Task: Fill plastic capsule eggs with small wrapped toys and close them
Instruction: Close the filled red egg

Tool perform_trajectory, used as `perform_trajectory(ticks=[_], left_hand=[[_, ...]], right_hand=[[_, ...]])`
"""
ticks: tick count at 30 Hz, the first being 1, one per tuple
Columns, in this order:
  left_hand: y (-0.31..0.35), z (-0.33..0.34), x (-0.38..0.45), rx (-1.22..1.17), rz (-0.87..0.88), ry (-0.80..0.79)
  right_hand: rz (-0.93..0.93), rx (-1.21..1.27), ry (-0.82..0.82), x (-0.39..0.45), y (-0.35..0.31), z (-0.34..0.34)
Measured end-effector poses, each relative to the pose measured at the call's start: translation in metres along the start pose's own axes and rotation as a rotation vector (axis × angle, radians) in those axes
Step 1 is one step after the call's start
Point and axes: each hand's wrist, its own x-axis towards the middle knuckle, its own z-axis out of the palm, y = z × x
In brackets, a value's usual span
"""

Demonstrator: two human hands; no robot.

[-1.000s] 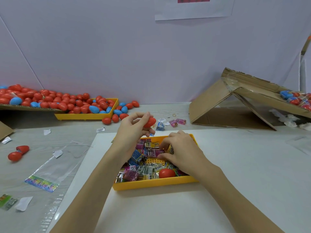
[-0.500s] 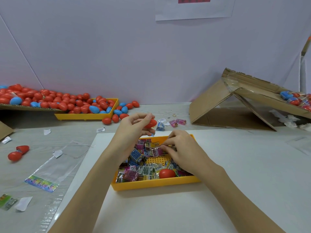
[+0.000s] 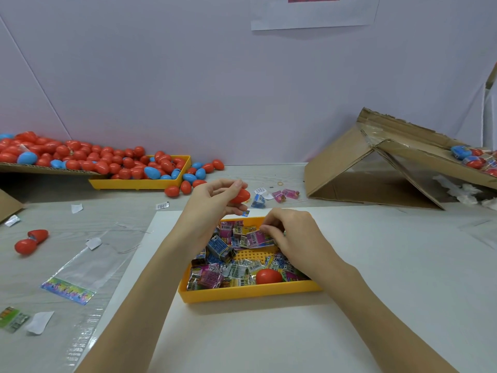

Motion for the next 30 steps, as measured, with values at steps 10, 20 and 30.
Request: perform_trajectory(ticks=[10, 20, 30], left_hand=[[-0.001, -0.001, 0.001, 0.043, 0.001, 0.000], [-0.006, -0.004, 0.004, 0.307, -0.007, -0.056], [-0.015, 0.001, -0.005, 1.065, 0.345, -0.249]], right_hand=[[-0.033, -0.106, 0.026, 0.001, 0.001, 0.008], [-0.051, -0.120, 0.119, 0.001, 0.005, 0.006], [0.031, 0.029, 0.191, 0.001, 0.008, 0.003]])
